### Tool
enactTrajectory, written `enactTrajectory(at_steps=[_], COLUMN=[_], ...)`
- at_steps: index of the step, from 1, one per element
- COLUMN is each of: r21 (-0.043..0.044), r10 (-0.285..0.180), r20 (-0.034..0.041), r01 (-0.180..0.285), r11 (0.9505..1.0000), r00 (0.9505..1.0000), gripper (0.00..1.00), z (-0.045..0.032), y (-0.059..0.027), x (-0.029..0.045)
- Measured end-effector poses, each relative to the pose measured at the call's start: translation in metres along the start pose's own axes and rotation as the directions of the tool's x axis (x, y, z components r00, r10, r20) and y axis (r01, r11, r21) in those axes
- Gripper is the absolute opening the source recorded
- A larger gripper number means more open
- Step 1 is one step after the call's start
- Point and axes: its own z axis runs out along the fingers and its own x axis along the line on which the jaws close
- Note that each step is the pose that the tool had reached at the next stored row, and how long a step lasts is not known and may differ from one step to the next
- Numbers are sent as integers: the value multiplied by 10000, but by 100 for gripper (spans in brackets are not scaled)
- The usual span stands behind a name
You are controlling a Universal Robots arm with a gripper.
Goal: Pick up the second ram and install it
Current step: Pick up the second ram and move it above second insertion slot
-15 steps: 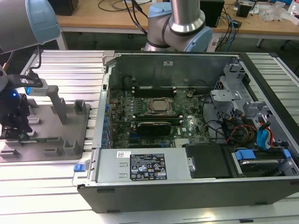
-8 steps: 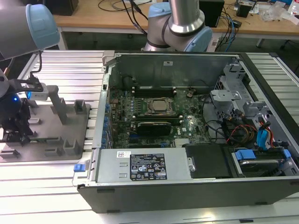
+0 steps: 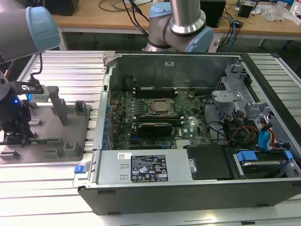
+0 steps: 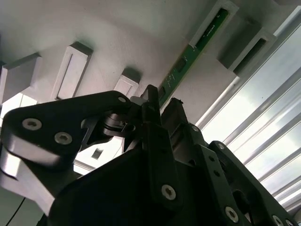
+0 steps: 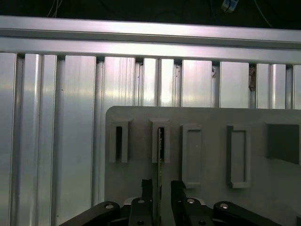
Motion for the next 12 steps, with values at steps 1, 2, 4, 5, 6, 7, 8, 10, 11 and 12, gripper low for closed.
enactTrajectory(at_steps=[1, 2, 4, 5, 6, 7, 8, 10, 11, 12], r21=[0, -1, -1, 0, -1, -1, -1, -1, -1, 0], r10=[0, 0, 0, 0, 0, 1, 0, 0, 0, 0], r20=[0, -1, 0, -1, -1, -1, 0, 0, -1, 0], r01=[0, 0, 0, 0, 0, -1, 0, 0, 0, 0], r11=[10000, 10000, 10000, 10000, 10000, 10000, 10000, 10000, 10000, 10000], r00=[10000, 10000, 10000, 10000, 10000, 10000, 10000, 10000, 10000, 10000], gripper=[26, 26, 19, 19, 19, 19, 19, 19, 19, 19], z=[-1, -3, -6, -7, -8, -10, -12, -14, -15, -15], y=[0, 0, 0, 0, 0, 1, 1, 1, 1, 1], x=[0, 0, 0, 0, 0, 0, 0, 0, 0, 0])
